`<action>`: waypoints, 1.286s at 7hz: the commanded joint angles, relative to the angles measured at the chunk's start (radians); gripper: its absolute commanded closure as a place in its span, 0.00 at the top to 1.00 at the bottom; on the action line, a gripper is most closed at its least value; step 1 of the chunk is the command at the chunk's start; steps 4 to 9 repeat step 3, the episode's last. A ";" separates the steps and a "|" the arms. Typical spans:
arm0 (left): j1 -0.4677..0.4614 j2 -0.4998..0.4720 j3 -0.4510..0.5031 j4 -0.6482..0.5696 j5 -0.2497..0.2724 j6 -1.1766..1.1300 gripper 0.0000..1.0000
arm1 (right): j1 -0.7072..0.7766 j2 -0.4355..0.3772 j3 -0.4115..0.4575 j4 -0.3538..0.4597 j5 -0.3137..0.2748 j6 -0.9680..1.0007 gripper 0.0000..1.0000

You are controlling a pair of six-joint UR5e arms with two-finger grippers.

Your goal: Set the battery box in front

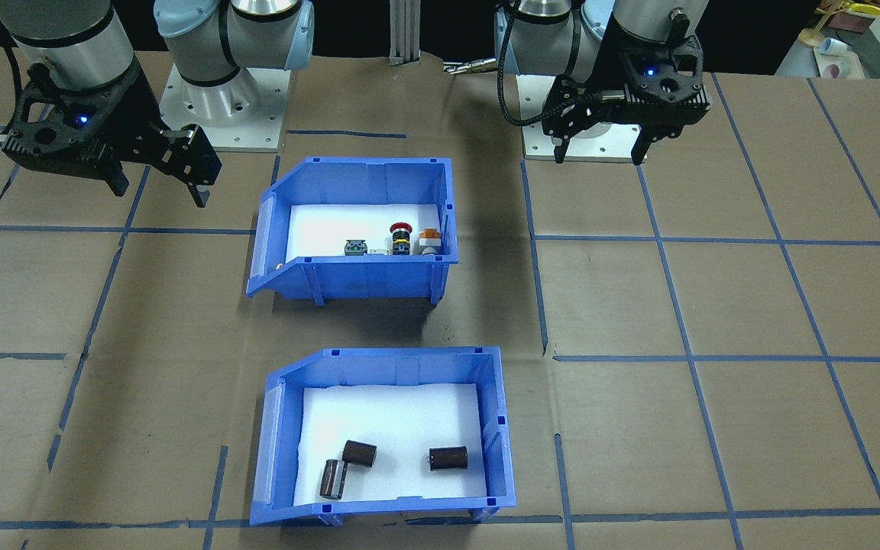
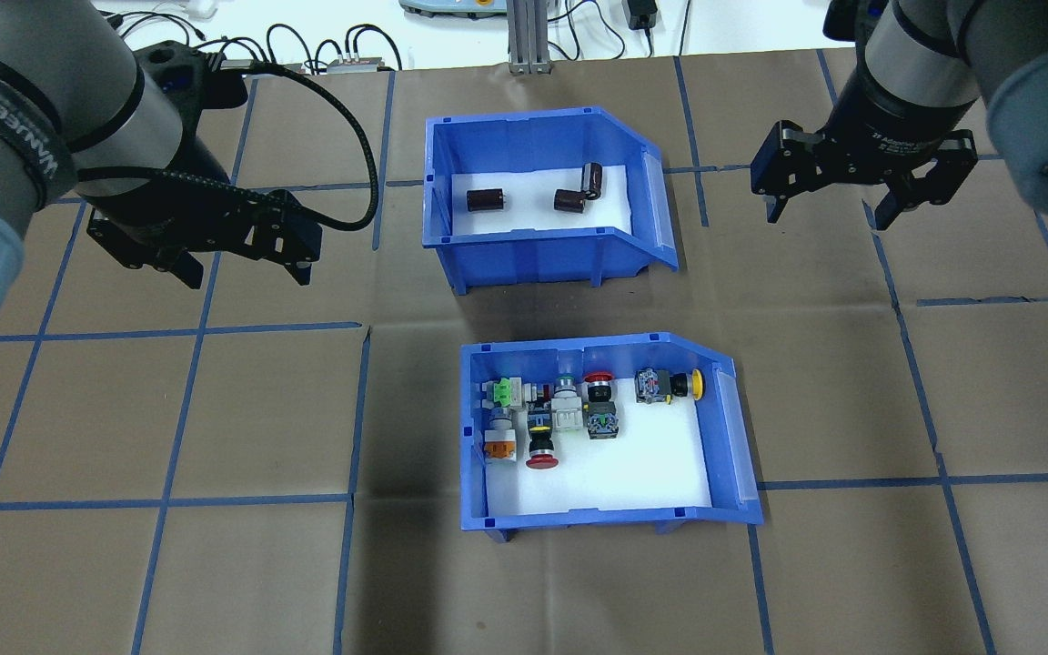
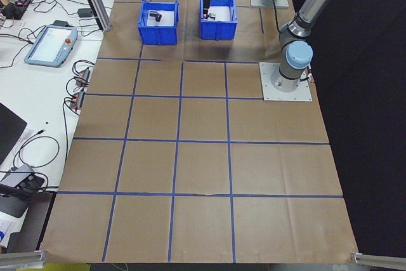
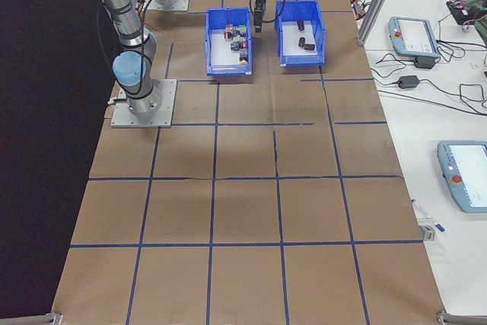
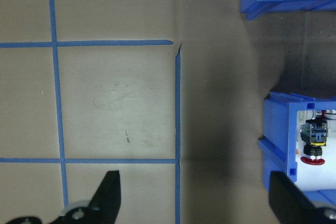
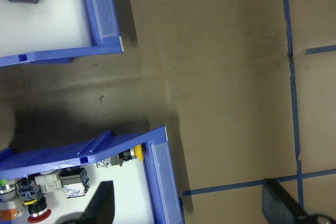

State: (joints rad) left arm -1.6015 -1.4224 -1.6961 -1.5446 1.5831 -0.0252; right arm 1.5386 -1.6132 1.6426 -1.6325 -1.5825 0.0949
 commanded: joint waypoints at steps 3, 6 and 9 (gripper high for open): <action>0.000 -0.010 0.001 0.001 0.000 0.001 0.99 | 0.000 -0.001 0.000 -0.001 0.002 -0.020 1.00; 0.000 -0.010 0.001 0.001 0.000 0.001 0.99 | 0.000 -0.001 0.000 -0.001 0.002 -0.020 1.00; 0.000 -0.010 0.001 0.001 0.000 0.001 0.99 | 0.000 -0.001 0.000 -0.001 0.002 -0.020 1.00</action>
